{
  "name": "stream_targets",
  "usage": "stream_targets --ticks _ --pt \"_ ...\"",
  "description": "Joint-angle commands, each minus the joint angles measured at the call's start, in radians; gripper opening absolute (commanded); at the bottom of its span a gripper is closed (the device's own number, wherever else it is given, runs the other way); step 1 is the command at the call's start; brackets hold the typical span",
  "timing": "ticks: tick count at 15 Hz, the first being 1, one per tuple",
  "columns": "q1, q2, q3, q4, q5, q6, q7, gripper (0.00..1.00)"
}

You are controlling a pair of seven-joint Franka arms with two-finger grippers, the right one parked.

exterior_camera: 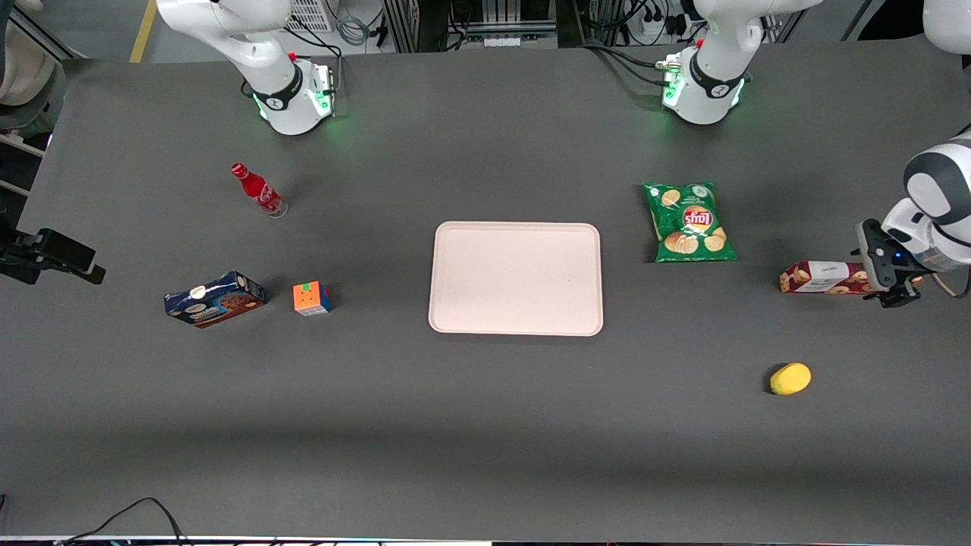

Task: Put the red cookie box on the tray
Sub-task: 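Close the left gripper around the end of the red cookie box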

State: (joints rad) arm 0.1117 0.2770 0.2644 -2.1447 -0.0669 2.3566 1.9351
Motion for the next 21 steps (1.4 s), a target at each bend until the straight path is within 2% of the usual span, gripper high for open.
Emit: stream_targets --ticks 1,12,13,14,16,18,19,21 --pt "0.008 0.001 0.006 -0.05 -0.019 0.056 0.061 1.0" --pt "0.037 0.054 0.027 -0.078 -0.034 0.118 0.087 1.0" --pt "0.037 0.06 0.027 -0.077 -0.054 0.118 0.088 0.94" --pt "0.036 0.065 0.027 -0.077 -0.06 0.119 0.088 0.82" --pt "0.034 0.067 0.027 -0.077 -0.06 0.127 0.087 0.4" --pt "0.028 0.068 0.025 -0.072 -0.06 0.138 0.087 0.07" --pt "0.026 0.068 0.025 -0.07 -0.06 0.142 0.085 0.0" --pt "0.022 0.068 0.024 -0.061 -0.062 0.144 0.084 0.0"
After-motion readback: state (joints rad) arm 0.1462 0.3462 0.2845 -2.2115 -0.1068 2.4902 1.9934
